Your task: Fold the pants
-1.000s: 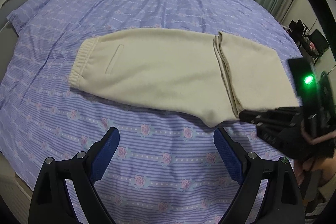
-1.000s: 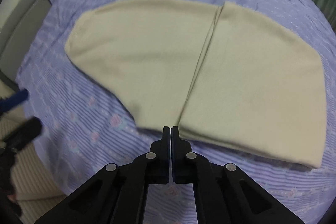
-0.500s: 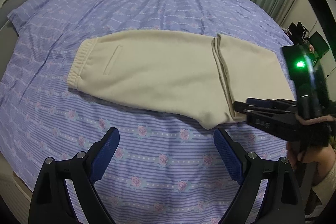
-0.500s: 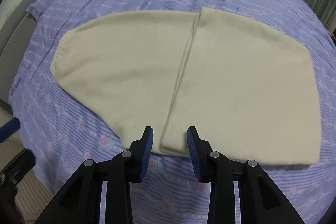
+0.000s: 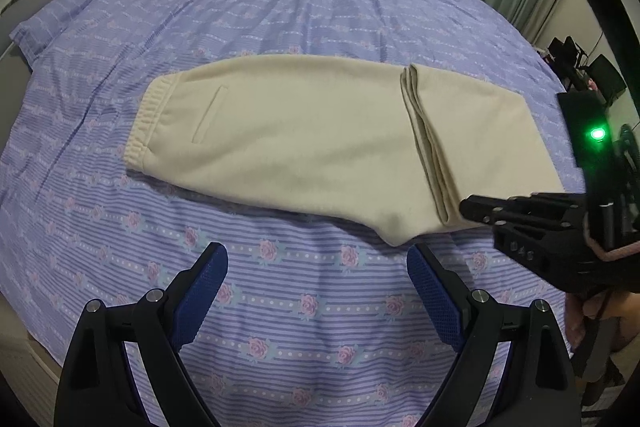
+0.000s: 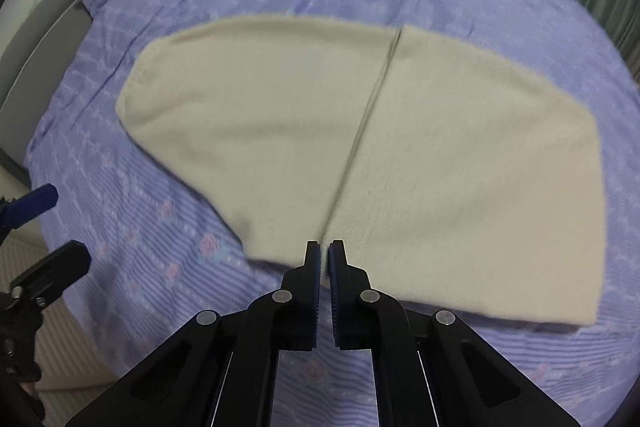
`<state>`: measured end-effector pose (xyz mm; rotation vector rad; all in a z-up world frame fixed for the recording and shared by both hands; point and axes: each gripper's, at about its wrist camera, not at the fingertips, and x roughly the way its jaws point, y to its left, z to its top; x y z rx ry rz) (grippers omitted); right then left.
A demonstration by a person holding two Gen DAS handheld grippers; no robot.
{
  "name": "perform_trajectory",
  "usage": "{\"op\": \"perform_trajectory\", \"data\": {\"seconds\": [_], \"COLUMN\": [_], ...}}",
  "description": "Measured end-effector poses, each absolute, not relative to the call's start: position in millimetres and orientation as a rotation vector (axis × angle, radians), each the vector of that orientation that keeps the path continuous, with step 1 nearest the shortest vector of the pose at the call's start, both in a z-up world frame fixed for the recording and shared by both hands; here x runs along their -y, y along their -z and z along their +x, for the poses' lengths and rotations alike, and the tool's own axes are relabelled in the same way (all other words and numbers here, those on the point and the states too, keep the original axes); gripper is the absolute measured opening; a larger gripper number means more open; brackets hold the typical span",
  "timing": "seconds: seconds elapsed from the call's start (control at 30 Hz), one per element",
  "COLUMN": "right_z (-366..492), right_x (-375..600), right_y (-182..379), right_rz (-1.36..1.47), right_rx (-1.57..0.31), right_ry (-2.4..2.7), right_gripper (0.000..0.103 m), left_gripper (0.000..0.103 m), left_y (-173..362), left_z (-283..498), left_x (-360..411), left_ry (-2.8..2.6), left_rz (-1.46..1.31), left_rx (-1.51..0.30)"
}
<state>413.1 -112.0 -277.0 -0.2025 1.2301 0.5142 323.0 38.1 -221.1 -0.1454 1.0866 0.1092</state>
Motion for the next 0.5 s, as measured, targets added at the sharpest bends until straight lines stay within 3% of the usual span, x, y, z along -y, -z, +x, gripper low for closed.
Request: {"op": "perform_trajectory", "data": {"seconds": [0.07, 0.3, 0.37, 0.4, 0.43, 0.5], "right_z": [413, 400, 396, 395, 392, 387], "right_x": [108, 105, 106, 108, 107, 104], "right_y": [287, 281, 265, 254, 240, 218], "right_rz": [-0.200, -0.157, -0.167, -0.178, -0.198, -0.222], "right_rx": [-1.266, -1.250, -1.215, -1.188, -1.149, -1.089], "right_ry": [-0.541, -0.534, -0.505, -0.484, -0.448, -0.406], "right_gripper": [0.001, 0.005, 0.024, 0.046, 0.059, 0.065], "left_gripper": [0.092, 0.092, 0.092, 0.092, 0.092, 0.092], "left_y": [222, 218, 217, 218, 218, 217], "left_z": [322, 320, 319, 319, 317, 316], "left_x": [-36, -39, -46, -49, -57, -70], "left_ry": [-0.107, -0.121, -0.134, -0.140, -0.156, -0.177], "left_rz": [-0.136, -0.120, -0.129, -0.136, -0.152, -0.188], "left_rx": [-1.087, -1.071, -1.065, -1.062, -1.059, -1.049]}}
